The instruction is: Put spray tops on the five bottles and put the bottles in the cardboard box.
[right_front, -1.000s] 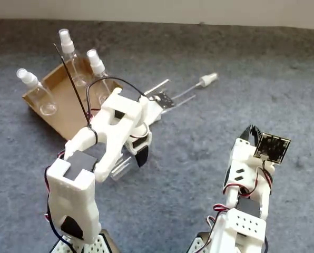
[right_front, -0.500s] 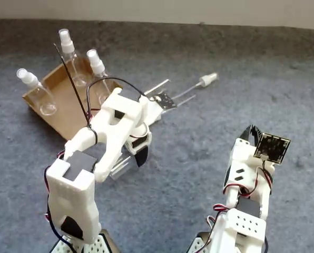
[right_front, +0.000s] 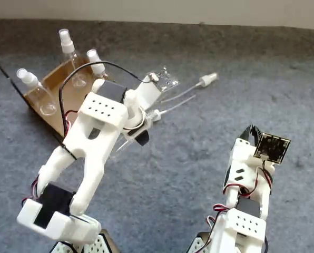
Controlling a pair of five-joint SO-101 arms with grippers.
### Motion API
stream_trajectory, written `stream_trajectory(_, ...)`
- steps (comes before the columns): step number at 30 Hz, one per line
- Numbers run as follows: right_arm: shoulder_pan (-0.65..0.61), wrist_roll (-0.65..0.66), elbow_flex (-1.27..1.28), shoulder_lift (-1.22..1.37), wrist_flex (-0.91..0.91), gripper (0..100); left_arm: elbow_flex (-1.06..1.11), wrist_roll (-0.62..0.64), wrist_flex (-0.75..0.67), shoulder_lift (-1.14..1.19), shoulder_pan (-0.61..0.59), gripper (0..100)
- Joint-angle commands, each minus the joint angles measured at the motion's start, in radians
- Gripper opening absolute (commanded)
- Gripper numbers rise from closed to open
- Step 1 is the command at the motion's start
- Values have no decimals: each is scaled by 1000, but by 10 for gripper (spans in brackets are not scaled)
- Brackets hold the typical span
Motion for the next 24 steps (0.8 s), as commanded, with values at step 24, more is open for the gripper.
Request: stream_trajectory(24, -70, 8, 122, -8, 186, 28, 572, 226, -212, -889, -16, 161)
